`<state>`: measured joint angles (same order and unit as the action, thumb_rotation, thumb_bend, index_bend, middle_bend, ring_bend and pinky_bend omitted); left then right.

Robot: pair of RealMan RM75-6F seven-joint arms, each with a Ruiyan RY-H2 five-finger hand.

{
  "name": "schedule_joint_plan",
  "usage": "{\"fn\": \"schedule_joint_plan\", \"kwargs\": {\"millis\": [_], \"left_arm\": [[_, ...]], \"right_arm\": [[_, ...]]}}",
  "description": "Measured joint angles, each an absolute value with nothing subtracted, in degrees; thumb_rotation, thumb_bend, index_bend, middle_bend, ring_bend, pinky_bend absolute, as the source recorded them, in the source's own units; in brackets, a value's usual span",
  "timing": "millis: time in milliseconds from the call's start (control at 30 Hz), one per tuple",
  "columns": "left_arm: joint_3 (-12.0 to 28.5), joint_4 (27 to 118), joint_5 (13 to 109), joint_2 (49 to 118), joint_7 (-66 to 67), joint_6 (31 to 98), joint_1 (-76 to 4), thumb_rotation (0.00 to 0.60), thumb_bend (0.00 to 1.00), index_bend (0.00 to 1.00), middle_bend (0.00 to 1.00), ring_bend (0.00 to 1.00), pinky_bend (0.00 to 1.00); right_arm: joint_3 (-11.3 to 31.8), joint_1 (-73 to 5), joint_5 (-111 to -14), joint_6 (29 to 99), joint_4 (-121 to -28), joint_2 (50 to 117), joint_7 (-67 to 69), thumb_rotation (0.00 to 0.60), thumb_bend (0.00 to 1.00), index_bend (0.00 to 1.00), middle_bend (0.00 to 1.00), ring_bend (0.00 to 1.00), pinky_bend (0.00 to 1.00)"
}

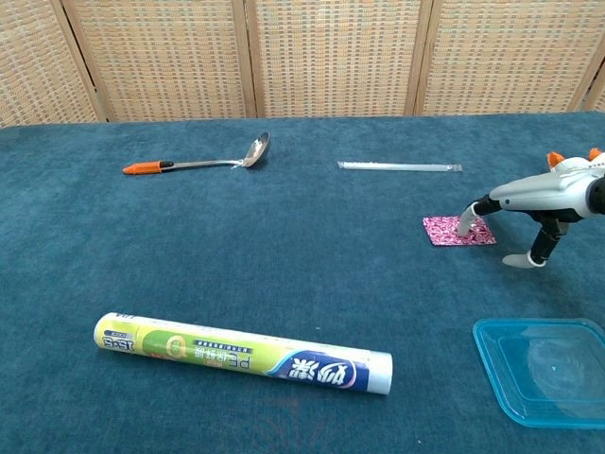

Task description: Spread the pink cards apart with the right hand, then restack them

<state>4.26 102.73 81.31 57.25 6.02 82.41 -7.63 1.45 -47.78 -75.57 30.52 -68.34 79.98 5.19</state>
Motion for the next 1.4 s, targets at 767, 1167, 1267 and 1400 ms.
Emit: {"fn": "schedule_joint_plan", "kwargs": {"millis": [767, 1167, 1267, 1400], "left_arm": [[4.09, 102.63, 81.24, 57.28, 5.93, 82.29, -7.56, 0.6, 0.14, 0.08, 0.0, 0.0, 0.0], [4.09, 102.44, 81.09, 57.31, 5.81, 81.98, -7.68, 0.6, 0.14, 0.08, 0.0, 0.0, 0.0], [4.08, 102.4, 81.08, 57.31, 5.76, 81.96, -7.68, 0.6, 0.14, 0.08, 0.0, 0.0, 0.0], [4.05, 102.31, 81.06, 57.36, 5.69, 81.88, -7.7, 0.6, 0.14, 0.08, 0.0, 0.0, 0.0]], "right_arm": [[-0.04, -45.67, -77.54, 34.24, -75.44, 77.29, 2.32, 0.6, 0.47, 0.19, 0.13, 0.0, 0.0], [-0.95, -44.41, -78.52, 36.24, -79.25, 75.82, 0.81, 0.6, 0.47, 0.19, 0.13, 0.0, 0.0], [-1.26, -44.03, -78.74, 36.72, -80.3, 75.31, 0.31, 0.6, 0.47, 0.19, 0.13, 0.0, 0.0], [-1.53, -43.53, -79.0, 37.51, -81.5, 74.78, -0.21, 0.6, 0.47, 0.19, 0.13, 0.0, 0.0]]}}
